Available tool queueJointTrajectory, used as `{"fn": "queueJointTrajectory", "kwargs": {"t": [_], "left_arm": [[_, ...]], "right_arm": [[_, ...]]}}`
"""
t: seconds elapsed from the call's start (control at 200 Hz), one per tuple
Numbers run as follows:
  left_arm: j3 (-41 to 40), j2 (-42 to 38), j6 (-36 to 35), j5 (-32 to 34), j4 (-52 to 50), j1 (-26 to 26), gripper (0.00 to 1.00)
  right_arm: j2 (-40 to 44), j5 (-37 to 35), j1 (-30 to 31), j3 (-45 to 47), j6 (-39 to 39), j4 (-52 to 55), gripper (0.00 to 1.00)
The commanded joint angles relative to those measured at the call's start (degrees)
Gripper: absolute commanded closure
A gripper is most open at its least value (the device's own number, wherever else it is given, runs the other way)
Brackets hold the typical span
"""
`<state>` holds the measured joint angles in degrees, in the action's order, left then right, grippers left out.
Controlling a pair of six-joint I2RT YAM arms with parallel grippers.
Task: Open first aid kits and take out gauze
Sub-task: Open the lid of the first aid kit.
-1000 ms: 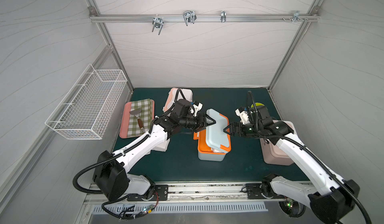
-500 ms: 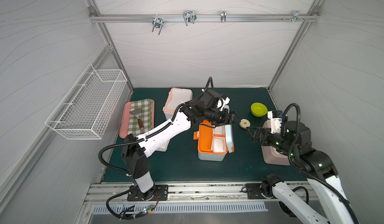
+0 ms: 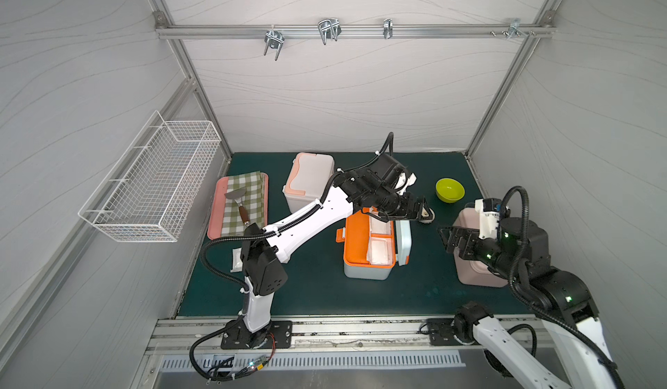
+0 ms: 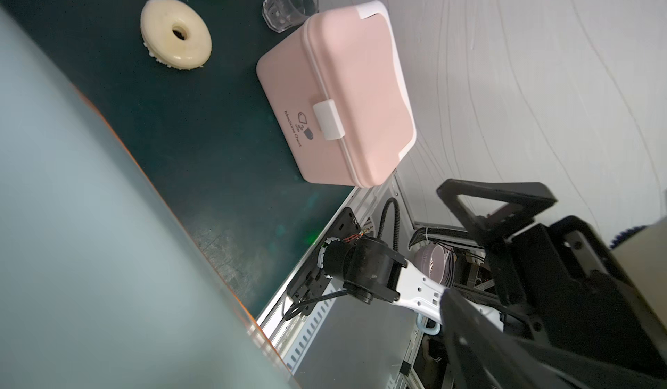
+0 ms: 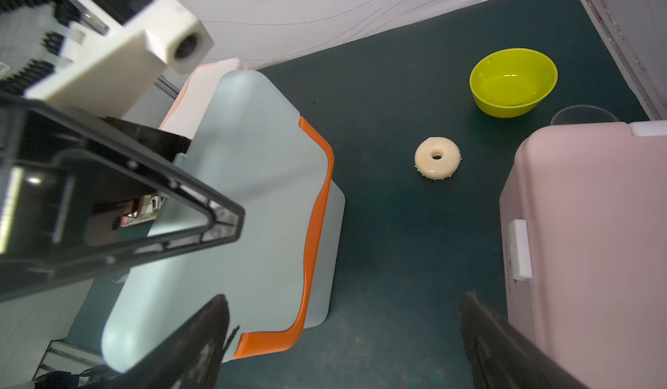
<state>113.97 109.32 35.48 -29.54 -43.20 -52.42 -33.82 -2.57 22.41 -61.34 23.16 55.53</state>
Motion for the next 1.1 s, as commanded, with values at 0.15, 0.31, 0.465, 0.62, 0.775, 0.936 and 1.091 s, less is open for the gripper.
{"fn": "queueJointTrajectory", "kwargs": {"t": [0.15, 0.31, 0.465, 0.62, 0.775, 0.936, 1.091], "left_arm": [[2.2, -0.4, 2.0, -4.7, 6.4, -0.3, 0.01], [1.2, 1.1, 6.1, -9.4, 12.3, -0.3, 0.01], [-1.4, -0.8, 7.1, -10.1, 15.2, 0.9, 0.01], [-6.8, -4.4, 7.5, -9.2, 17.1, 3.3, 0.01], [-11.7, -7.2, 7.1, -8.4, 17.7, 5.0, 0.01], [-16.5, -11.1, 4.9, -4.0, 15.4, 6.6, 0.01], [-21.5, -15.0, 2.0, 2.5, 11.8, 7.6, 0.01]], "right_arm": [[0.1, 4.7, -0.2, -1.4, 0.7, -1.0, 0.01], [-1.0, 12.8, -0.3, -0.9, 0.5, -4.2, 0.01], [-1.2, 19.5, -0.3, 0.6, 0.9, -7.8, 0.01], [-3.0, 25.7, -0.3, 2.5, 1.1, -10.6, 0.01], [-6.8, 25.1, -0.3, 3.3, 0.9, -8.5, 0.01], [-8.8, 9.2, -0.2, 0.5, 1.6, 1.9, 0.01], [-10.3, -1.0, -0.3, -2.2, 4.1, 8.9, 0.01]]}}
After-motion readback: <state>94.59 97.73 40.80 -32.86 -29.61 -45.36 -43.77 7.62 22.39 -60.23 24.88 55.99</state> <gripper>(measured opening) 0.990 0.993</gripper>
